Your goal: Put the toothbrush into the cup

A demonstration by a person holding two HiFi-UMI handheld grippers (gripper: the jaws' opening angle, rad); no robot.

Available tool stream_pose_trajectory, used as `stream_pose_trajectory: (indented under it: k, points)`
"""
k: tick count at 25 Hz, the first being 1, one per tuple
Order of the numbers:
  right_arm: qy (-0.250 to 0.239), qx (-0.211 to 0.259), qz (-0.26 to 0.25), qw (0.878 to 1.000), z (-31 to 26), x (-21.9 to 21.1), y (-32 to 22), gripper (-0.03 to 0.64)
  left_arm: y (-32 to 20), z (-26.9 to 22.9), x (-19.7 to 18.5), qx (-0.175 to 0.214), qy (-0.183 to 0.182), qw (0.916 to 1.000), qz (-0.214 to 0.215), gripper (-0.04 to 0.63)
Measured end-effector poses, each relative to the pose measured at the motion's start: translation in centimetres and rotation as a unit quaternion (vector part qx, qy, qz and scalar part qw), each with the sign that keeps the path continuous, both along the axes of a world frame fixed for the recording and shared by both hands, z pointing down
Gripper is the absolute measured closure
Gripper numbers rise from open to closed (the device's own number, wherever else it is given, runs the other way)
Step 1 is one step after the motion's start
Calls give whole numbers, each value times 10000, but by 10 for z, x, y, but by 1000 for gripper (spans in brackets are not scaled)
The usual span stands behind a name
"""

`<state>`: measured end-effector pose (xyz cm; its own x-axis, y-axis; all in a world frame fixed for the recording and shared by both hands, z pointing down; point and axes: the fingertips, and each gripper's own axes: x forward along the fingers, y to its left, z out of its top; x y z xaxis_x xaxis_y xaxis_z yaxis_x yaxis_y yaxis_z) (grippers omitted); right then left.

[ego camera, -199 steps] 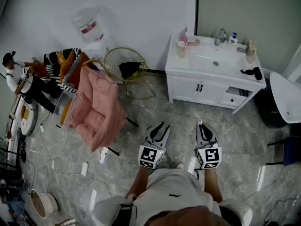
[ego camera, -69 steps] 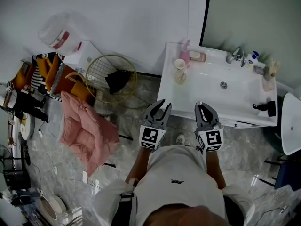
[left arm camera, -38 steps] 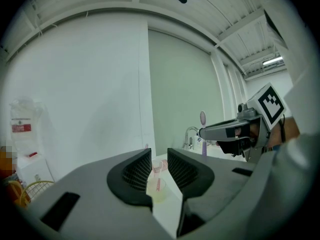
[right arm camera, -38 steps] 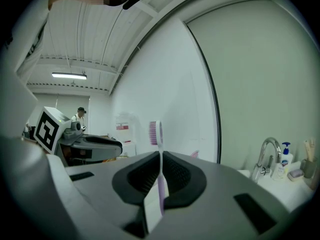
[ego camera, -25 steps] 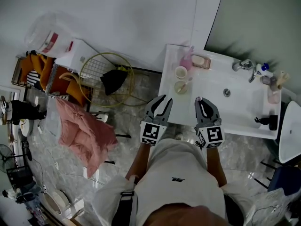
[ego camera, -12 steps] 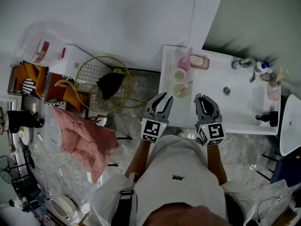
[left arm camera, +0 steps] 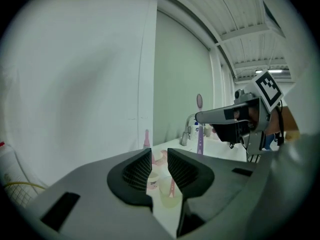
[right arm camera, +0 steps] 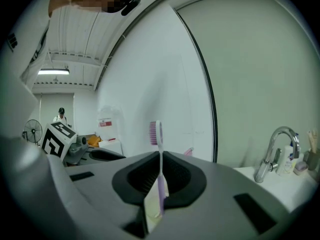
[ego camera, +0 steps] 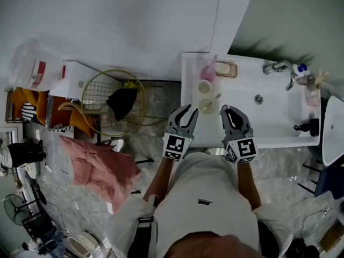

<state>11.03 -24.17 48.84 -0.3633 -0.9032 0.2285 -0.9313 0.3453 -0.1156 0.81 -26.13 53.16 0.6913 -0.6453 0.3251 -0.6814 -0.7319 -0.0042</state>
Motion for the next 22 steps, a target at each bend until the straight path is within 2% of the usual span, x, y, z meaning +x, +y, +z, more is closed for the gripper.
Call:
stream_pose_trajectory:
  k: [12, 22]
  points:
    - [52, -159, 246, 9996, 22, -9, -17, 575, -20, 28, 3, -273, 3, 9988, 403, 500]
    - [-28, -284, 15, 9996, 37, -14, -30, 575, -25, 45, 7, -403, -83, 9985, 359, 500]
